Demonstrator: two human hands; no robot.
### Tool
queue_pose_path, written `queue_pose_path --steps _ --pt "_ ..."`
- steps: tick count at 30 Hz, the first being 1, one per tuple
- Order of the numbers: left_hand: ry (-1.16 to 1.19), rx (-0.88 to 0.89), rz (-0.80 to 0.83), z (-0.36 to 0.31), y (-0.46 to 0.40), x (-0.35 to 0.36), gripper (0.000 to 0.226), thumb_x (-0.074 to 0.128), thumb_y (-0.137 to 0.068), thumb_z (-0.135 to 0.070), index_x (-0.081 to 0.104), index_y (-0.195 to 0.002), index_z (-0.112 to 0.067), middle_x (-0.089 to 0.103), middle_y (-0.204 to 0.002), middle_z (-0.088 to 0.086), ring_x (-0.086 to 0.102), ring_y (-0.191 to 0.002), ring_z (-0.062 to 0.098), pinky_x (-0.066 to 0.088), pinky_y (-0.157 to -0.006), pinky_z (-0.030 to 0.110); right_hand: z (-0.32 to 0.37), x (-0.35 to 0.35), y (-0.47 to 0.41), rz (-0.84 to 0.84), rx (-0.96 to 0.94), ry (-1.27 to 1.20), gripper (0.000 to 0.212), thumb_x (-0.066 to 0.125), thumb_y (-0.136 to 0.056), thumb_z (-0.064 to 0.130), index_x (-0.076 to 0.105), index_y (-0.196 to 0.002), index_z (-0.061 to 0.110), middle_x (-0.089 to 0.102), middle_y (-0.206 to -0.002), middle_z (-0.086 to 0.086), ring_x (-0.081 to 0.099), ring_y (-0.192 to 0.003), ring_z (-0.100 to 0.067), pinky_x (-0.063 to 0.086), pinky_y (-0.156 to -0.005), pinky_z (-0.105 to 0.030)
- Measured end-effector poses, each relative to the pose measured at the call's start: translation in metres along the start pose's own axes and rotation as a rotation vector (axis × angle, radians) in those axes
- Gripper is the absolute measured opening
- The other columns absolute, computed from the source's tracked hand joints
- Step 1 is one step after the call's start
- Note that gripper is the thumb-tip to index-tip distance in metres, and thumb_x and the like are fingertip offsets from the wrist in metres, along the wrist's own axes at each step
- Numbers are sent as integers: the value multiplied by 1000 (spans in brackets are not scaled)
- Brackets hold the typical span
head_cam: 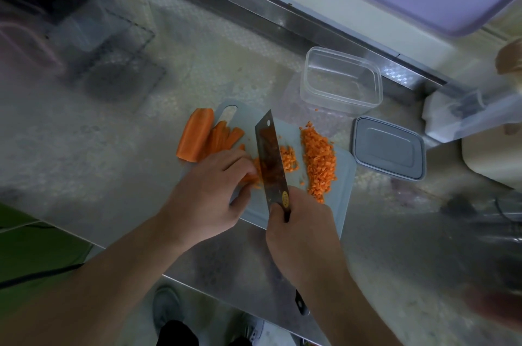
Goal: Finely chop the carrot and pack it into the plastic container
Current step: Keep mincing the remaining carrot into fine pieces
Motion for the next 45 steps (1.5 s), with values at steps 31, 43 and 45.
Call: queue_pose_path --steps 31,43,45 --pt "-13 -15 -74 2 -1 8 10 74 -95 -6 76 -105 -8 70 -111 0 66 -105 18 53 -93 30 -8 -19 -6 21 -7 -26 27 50 -98 27 45 -73 19 52 -62 0 50 -54 -16 37 -48 -33" --pt "43 -10 -154 4 1 7 3 75 -94 -6 76 -96 -8 68 -101 -1 65 -94 15 55 -79 28 3 -9 3 34 -5 5 26 48 -98 25 43 -73 18 52 -68 0 52 -61 -17 35 -50 -30" --pt "53 -20 -161 6 1 7 4 75 -94 -6 76 -96 -9 68 -99 -2 65 -91 14 55 -77 29 5 -8 3 49 2 26 25 47 -98 25 44 -74 19 53 -70 2 53 -64 -16 35 -50 -29"
Point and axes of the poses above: each hand's wrist, its own y-axis away from the middle knuckle, its own x-axis out of the palm, z = x × y, the point moved 5 cm from there along -y, towards the middle knuckle
